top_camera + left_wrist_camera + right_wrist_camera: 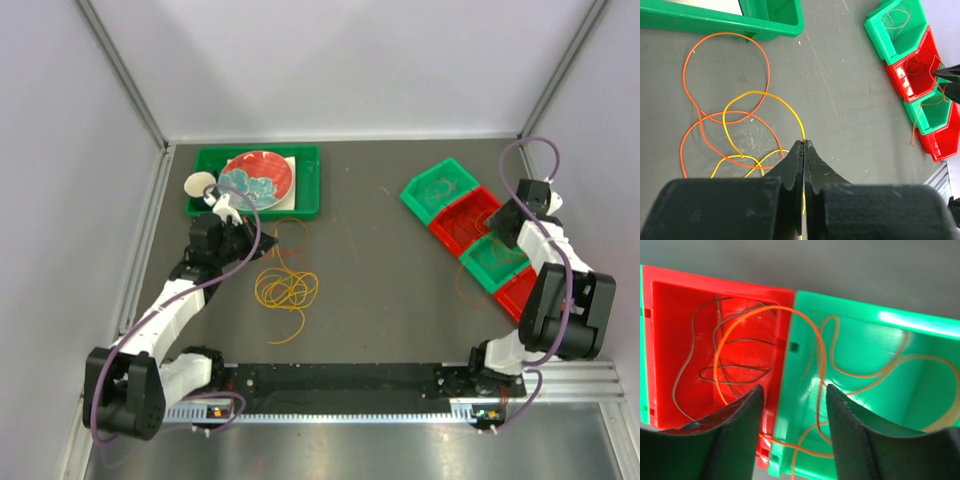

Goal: Untangle the cables

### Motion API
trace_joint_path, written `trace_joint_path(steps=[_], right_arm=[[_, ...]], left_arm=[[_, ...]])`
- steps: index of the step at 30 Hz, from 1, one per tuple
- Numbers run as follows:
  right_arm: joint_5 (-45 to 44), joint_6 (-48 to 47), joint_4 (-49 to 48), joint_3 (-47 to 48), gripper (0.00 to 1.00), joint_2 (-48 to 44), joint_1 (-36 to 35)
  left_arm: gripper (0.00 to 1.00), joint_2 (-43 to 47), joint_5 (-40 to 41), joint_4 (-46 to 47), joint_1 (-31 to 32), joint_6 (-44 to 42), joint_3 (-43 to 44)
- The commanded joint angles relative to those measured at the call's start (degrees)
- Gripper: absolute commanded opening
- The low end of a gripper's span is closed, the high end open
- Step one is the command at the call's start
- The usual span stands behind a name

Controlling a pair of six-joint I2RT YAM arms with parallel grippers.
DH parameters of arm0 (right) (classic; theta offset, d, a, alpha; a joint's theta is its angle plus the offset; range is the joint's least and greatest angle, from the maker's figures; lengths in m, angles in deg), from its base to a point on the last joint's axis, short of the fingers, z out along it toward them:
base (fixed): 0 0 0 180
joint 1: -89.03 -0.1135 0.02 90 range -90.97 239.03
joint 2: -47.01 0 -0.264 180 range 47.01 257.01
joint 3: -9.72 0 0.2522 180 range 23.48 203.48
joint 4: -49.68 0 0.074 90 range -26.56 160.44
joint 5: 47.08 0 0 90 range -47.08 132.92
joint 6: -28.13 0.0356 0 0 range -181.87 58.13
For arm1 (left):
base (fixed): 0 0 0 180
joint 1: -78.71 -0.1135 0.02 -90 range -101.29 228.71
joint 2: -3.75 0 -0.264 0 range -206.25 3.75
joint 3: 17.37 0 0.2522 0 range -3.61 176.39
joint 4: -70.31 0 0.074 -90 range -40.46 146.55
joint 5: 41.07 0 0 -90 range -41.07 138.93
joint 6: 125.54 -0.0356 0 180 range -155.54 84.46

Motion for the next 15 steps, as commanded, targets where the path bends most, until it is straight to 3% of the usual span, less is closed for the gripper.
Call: trace_joint_path(steps=[1, 5, 8, 15], right_arm=[[2.63, 1.42, -2.88, 4.09, 0.40, 2.82, -0.63], [2.72, 0.89, -3.32, 4.79, 0.20, 3.88, -3.09], [2.72, 0.10, -2.70, 5.76, 0.13, 4.84, -6.08], [4.39, 0.01, -1.73, 7.43, 0.08, 6.87, -12.49]], left_arm=[[0.00, 0.77, 0.08, 2.62, 0.22, -1.20, 1.09], [0.00, 0.76, 0.35, 2.27, 0.13, -1.37, 1.52], [0.00, 0.59, 0.35, 2.09, 0.22, -1.55, 1.70], [0.00, 0.50, 0.35, 1.92, 0.22, -1.55, 1.70]])
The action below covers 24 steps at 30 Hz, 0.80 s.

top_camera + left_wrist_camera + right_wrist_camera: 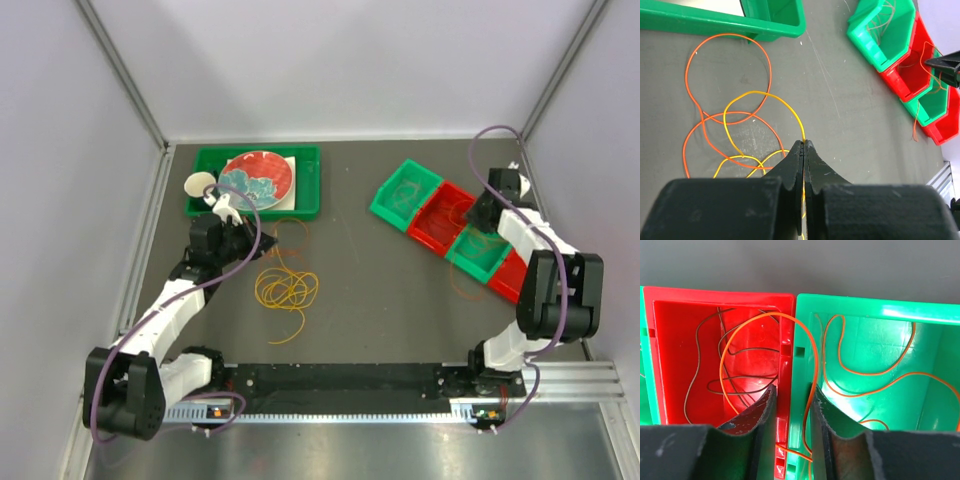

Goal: Untangle the cables

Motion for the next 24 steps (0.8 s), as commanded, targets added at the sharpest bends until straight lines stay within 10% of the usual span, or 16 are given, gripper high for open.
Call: trace_joint_path(steps=[1, 13, 24], right_arm=[[3.25, 0.64, -0.84, 2.19, 0.08, 0.77, -4.13], [-1.76, -2.60, 5.48, 7.19, 0.53, -7.13, -7.21], [1.84, -20.70, 8.04, 0.70, 0.53, -16.08, -7.21]], left_arm=[[0.00, 0.52, 0.08, 2.05, 0.22, -0.91, 1.68], [0.00, 0.35, -1.06, 2.05, 0.13, -0.48, 1.94], [0.00, 1.31, -1.15, 1.43, 0.22, -0.48, 1.68]])
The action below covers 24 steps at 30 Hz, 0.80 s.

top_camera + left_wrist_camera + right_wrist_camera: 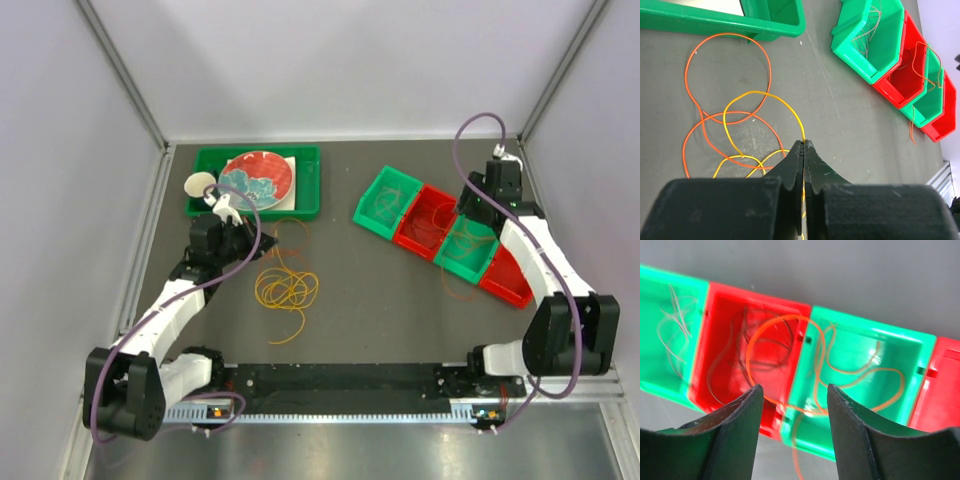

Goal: Untangle the cables

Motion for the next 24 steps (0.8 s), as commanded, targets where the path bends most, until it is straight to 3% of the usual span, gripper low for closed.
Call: trace_joint_path(steps=[1, 4, 8, 12, 18, 24], right_arm=[[2.13, -11.04, 1.53, -3.15, 0.51, -5.54, -0.30], [0.64, -13.23, 2.49, -4.12, 0.47, -7.31, -0.30], [6.16, -20.71, 1.62, -6.84, 0.43, -8.27, -0.48], [6.79, -23.97, -2.61, -10.63, 0.45, -10.56, -1.09], [-0.67, -29.16, -0.32, -7.47, 0.46, -5.64, -2.06], [-1.20, -31.79, -2.25, -7.29, 0.52, -2.13, -4.77]], left_arm=[[0.00, 1.29, -1.17, 1.48, 0.13, -0.32, 1.77], [0.00, 1.11, -1.43, 1.65, 0.22, -0.14, 1.86], [0.00, 1.55, -1.17, 1.65, 0.22, 0.12, 1.51], [0.00, 0.85, -2.13, 2.53, 0.22, 0.64, 1.50], [0.00, 0.32, -2.40, 2.97, 0.22, 0.91, 1.42], [0.00, -0.47, -2.49, 3.50, 0.13, 1.17, 1.24]])
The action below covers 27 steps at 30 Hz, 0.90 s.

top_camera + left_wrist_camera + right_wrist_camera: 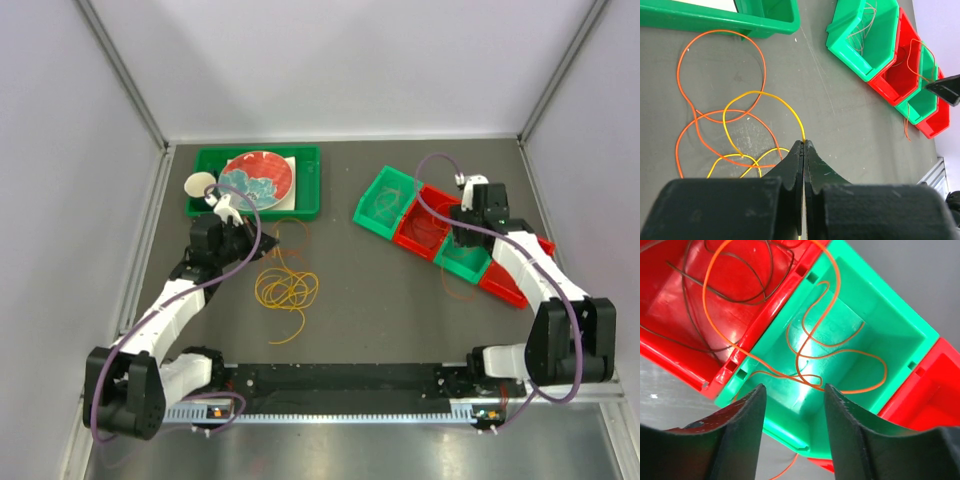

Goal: Untangle the cables

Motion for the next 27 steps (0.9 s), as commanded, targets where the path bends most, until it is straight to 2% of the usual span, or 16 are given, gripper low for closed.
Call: trace_joint_path(steps=[1, 5, 14, 16, 17, 19, 20, 21, 27], right_arm=[[-5.08, -4.56, -3.30, 2.65, 0.52, 2.16, -3.82], [-10.38, -6.50, -8.66, 0.11, 0.53, 2.77, -5.94], [-16.80, -7.73, -12.62, -0.07, 0.38, 5.94, -5.94], [-16.45, -7.47, -13.06, 0.01, 0.31, 6.38, -5.94], [-16.36, -7.21, -13.06, 0.02, 0.21, 6.82, -5.94], [-16.01, -6.42, -12.80, 0.02, 0.11, 6.65, -5.94], [-15.66, -5.81, -12.71, 0.02, 0.03, 6.04, -5.94], [-15.31, -5.45, -12.36, 0.10, 0.00, 5.51, -5.94], [-15.39, -2.12, -9.90, 0.28, 0.00, -2.12, -5.68]], left_arm=[[0.00, -0.38, -1.09, 3.39, 0.22, 0.56, 1.15], [0.00, -0.29, -1.35, 3.74, 0.22, 1.00, 0.54], [0.00, -0.47, -1.18, 3.39, 0.22, 0.65, 0.80], [0.00, -0.47, -1.27, 3.48, 0.13, 0.82, 0.80], [0.00, -0.47, -1.44, 3.48, 0.22, 0.83, 0.80], [0.00, -0.38, -1.44, 3.39, 0.22, 0.74, 0.80], [0.00, -0.29, -1.44, 3.30, 0.22, 0.65, 0.89], [0.00, -0.03, -1.18, 3.21, 0.22, 0.56, 0.89], [0.00, -0.11, -1.18, 2.86, 0.22, 0.30, 1.24]])
